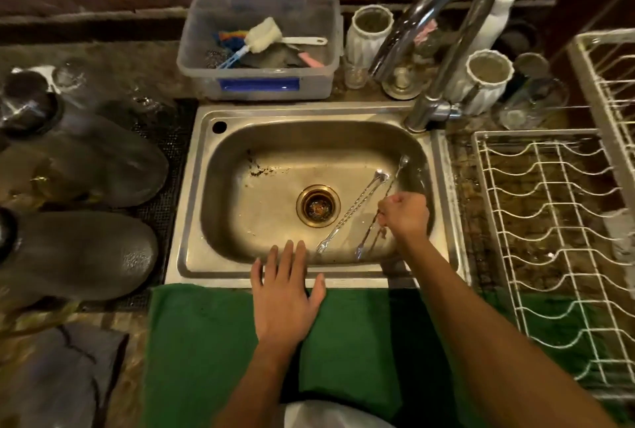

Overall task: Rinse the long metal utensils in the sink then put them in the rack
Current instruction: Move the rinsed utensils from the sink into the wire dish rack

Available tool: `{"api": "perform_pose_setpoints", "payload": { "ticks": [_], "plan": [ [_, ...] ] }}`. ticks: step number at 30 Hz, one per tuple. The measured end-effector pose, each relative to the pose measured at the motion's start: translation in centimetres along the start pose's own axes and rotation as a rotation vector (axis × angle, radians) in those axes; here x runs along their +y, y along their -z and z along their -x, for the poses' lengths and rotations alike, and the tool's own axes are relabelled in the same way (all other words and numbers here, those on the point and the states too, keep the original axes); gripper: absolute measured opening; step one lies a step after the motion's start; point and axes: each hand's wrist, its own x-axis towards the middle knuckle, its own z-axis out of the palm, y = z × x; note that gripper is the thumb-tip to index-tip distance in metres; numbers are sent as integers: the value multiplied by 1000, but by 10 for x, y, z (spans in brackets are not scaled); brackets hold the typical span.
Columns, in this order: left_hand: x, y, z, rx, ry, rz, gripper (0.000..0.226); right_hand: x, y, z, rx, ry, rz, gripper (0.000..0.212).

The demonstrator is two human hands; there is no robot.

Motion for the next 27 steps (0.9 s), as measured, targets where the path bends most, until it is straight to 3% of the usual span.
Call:
{"api": "perform_pose_setpoints", "payload": {
  "ticks": [6, 14, 19, 23, 27],
  "plan": [
    [24, 5, -1, 12, 57, 32, 72, -46, 109, 67, -36, 202, 54, 19],
    [150, 8, -1, -82, -243, 62, 74, -90, 255, 174, -53, 359, 78, 11],
    [193, -11, 11, -143, -323, 19, 78, -93, 320, 202, 18, 405, -7, 8],
    [195, -23, 12, -113, -327, 8, 79, -85, 358, 180, 150, 413, 241, 8],
    [195, -27, 11, -92, -326, -24, 79, -70, 378, 140, 147, 359, 611, 13]
  ]
}}
